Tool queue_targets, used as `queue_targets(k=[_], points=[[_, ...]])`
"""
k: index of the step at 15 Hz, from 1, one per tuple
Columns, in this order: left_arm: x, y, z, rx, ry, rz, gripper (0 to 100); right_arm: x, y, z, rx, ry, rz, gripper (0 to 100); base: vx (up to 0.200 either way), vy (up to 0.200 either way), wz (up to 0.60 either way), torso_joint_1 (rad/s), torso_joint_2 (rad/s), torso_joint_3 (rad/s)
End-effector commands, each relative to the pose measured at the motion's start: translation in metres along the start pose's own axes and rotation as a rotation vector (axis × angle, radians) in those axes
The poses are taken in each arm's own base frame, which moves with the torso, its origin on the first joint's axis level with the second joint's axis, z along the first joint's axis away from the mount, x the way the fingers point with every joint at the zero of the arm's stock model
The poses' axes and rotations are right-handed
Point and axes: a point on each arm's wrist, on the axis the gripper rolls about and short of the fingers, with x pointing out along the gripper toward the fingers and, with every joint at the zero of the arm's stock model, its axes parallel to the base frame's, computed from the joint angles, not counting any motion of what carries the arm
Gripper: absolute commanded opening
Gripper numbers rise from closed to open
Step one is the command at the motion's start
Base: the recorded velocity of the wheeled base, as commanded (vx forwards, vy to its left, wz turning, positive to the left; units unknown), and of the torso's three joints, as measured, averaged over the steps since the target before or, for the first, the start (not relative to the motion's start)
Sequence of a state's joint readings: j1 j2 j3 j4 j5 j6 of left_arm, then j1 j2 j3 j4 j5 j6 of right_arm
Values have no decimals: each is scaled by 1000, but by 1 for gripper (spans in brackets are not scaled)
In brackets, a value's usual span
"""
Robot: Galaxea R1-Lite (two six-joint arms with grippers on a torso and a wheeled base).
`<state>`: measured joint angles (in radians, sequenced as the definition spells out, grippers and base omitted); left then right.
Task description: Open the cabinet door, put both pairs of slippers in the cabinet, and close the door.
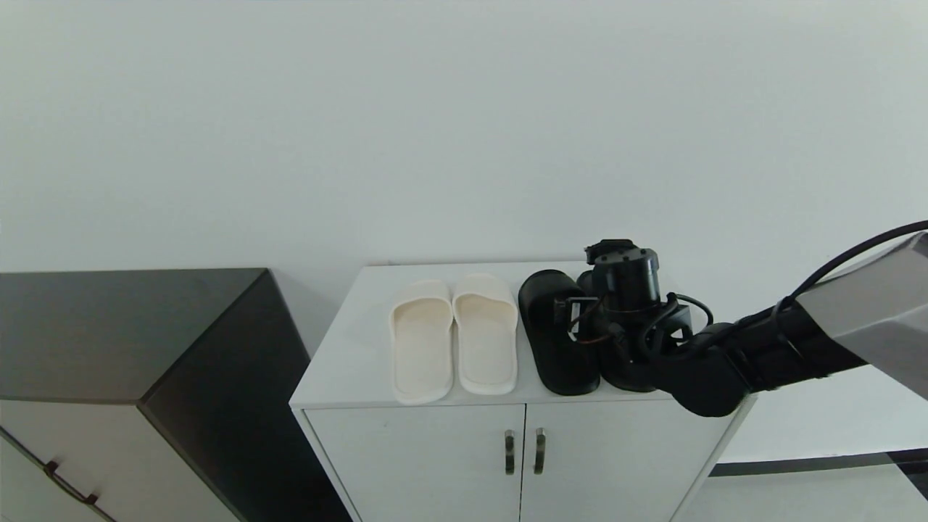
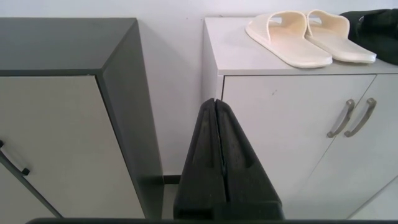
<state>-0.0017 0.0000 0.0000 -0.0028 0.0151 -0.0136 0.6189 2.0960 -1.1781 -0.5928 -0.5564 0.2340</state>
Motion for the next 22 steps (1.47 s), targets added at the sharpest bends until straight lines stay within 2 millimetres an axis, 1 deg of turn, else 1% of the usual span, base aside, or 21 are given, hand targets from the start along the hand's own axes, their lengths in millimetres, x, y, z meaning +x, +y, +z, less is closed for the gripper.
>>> queue_targets(k=[1,4,7,8,12,14,15,16,18,19,20,21,22], points=[[0,0,0,0,1,0,0,18,6,-5,-7,-4,-8,100,0,0,0,0,0,0],[0,0,0,-2,1,0,0,30,10,0,-10,-31,-9,100,0,0,0,0,0,0],[0,0,0,-2,1,0,0,36,11,-2,-15,-32,-15,100,0,0,0,0,0,0],[0,0,0,-2,1,0,0,36,11,-2,-15,-32,-15,0,0,0,0,0,0,0],[0,0,0,-3,1,0,0,35,11,0,-13,-38,-17,0,0,0,0,0,0,0],[0,0,0,-8,1,0,0,28,9,7,-13,-48,-15,0,0,0,0,0,0,0],[0,0,0,-8,1,0,0,28,9,7,-13,-48,-15,0,0,0,0,0,0,0],[0,0,0,-6,1,0,0,15,4,15,-15,-54,-13,0,0,0,0,0,0,0],[0,0,0,-8,1,0,0,-5,-4,22,-15,-55,-2,0,0,0,0,0,0,0],[0,0,0,-6,1,0,0,-20,-9,26,-18,-52,27,0,0,0,0,0,0,0],[0,0,0,-5,1,0,0,-39,-12,29,-30,-50,101,0,0,0,0,0,0,0],[0,0,0,-5,1,-1,0,-53,-16,27,-43,-42,153,0,0,0,0,0,0,0],[0,0,0,-5,1,0,0,-74,-23,26,-69,-34,236,0,0,0,0,0,0,0]])
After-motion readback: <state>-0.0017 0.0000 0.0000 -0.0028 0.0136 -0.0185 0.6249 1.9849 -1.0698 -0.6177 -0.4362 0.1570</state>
